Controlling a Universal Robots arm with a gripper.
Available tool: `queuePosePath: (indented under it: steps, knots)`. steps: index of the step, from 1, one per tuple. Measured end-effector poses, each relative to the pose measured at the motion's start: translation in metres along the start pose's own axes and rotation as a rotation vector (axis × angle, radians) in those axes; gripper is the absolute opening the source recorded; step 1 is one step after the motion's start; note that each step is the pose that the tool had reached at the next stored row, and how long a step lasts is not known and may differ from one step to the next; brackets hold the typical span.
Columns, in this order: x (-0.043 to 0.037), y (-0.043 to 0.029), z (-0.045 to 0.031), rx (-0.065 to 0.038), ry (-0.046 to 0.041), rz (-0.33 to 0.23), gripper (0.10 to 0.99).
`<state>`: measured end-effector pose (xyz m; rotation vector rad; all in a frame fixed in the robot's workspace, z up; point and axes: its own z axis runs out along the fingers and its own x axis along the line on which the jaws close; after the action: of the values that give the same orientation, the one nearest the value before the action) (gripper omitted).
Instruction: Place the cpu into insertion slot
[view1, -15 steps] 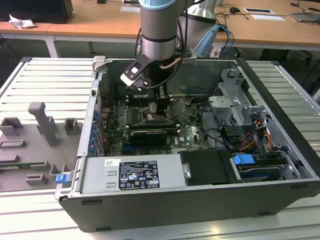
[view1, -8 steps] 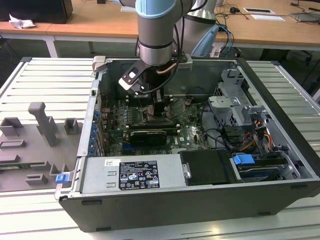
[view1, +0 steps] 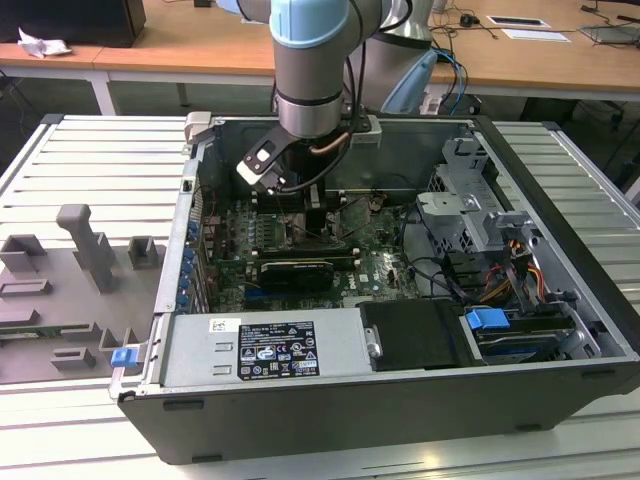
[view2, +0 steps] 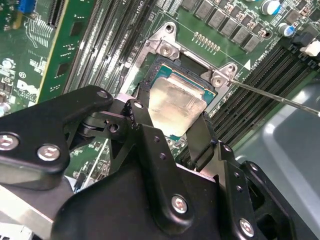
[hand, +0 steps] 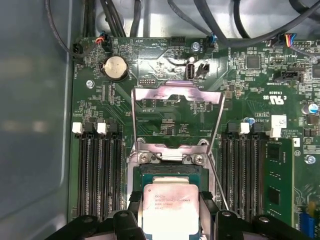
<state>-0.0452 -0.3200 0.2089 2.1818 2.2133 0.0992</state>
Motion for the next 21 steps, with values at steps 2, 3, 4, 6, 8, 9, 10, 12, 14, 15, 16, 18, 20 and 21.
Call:
queuePosePath:
  steps: [2,3,4,6,8,9,10,12,14,15,16,18,20,21]
  knots:
    - [0.0006,0.0002,0.0026,0.000,-0.0003,0.000,0.537]
    - [0.0008,0.0005,0.0034,0.000,-0.0004,0.002,0.537]
    - [0.0008,0.0005,0.0040,0.000,-0.0004,0.002,0.537]
    - [0.0009,0.0005,0.0054,0.000,-0.0004,0.003,0.537]
    - [0.0008,0.0005,0.0063,0.000,-0.0011,0.006,0.537]
    - [0.0008,0.0005,0.0068,0.000,-0.0016,0.008,0.537]
    - [0.0008,0.0005,0.0071,0.000,-0.0018,0.008,0.537]
    - [0.0008,0.0005,0.0077,0.000,-0.0021,0.010,0.537]
    - [0.0009,0.0008,0.0081,0.000,-0.0026,0.014,0.537]
    - [0.0009,0.0009,0.0082,0.000,-0.0028,0.015,0.537]
    - [0.0009,0.0009,0.0083,0.000,-0.0028,0.017,0.537]
    - [0.0009,0.0009,0.0083,0.000,-0.0029,0.017,0.537]
    - [0.0009,0.0009,0.0083,0.000,-0.0029,0.017,0.537]
    - [0.0009,0.0009,0.0083,0.000,-0.0029,0.017,0.537]
